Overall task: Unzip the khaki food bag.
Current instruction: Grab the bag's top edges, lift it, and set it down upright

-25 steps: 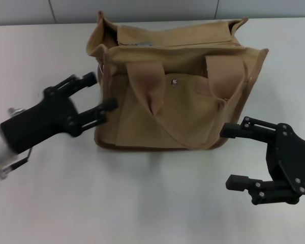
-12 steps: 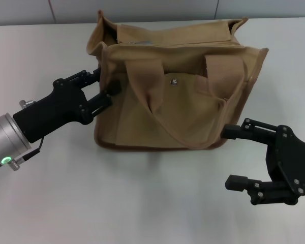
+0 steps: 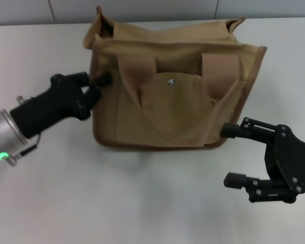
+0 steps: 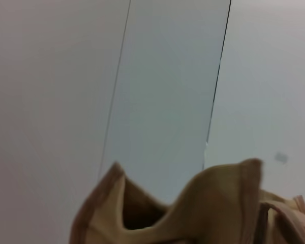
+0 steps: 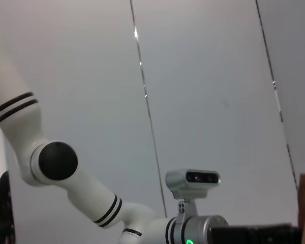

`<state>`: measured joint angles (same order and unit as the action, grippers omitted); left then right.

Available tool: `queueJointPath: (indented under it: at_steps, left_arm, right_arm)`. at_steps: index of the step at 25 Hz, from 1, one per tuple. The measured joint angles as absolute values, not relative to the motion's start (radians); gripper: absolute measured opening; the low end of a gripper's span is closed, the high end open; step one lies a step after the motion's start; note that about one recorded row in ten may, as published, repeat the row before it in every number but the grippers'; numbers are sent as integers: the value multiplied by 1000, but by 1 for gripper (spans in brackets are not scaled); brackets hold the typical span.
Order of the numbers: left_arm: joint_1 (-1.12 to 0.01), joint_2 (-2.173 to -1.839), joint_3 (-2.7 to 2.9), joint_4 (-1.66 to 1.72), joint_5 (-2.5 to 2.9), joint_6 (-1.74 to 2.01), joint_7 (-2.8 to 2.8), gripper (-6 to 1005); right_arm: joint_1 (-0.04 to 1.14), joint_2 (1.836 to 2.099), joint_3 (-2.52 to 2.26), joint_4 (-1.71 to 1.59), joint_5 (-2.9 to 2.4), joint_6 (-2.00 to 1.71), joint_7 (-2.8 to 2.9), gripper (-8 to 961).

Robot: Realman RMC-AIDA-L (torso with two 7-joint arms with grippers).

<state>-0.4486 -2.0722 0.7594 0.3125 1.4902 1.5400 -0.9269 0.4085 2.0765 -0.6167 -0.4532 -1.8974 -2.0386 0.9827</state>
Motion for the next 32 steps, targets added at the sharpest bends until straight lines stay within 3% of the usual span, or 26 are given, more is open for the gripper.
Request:
queueJointPath:
  at_steps: [4,11,17,32]
  left_arm:
    - [-440,-2065,758,419,1426,1572,-950,61]
    - [-478,-2071,794,569,1332,1675,-1009,60]
    - [-534,-2079,991,330,1323,1657,-758,62]
    - [-487,-2080,1013,146,1319,1658,-604,68]
  right_arm:
    - [416,2077,-555,-418,-1897,-2039,988,840]
    - [430,2077,-413,-343,-1896,-2037,992,839]
    - [415,2083,-268,-280,-1896,-1969,894,839]
    - [325,2089,-162,78,-1898,-1723,-170,840]
